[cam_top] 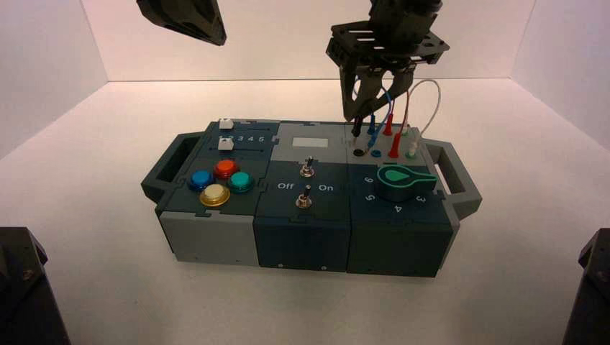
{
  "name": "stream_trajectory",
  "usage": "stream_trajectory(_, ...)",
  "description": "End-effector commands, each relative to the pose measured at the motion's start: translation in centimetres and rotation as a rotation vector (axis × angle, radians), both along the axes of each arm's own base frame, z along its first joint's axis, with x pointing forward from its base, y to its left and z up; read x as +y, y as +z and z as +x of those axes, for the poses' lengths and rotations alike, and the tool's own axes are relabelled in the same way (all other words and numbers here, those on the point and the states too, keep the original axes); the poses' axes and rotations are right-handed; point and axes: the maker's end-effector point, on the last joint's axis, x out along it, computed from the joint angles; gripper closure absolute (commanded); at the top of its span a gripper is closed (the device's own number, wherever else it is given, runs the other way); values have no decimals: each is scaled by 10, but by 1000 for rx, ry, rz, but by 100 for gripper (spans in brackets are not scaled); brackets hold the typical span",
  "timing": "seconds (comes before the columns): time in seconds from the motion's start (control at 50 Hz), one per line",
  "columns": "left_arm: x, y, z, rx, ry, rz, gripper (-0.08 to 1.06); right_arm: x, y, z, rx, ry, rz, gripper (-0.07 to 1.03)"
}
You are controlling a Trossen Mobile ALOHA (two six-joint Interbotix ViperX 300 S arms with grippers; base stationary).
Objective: Pull the blue wire.
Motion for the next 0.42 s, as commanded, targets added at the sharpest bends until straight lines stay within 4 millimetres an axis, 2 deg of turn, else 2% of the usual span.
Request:
stream_trajectory(0.02,-6,14,7,-36,-7,-19,101,5,26,3,-55,4,47,60)
stream_trajectory(0.22,-6,11,10,-47,-22,4,101,1,46,-3,-94,5,81,58)
stream_trajectory(0.42,-8,9,12,-39,-25,14,101,-2,42,-8,-77,8,69,58)
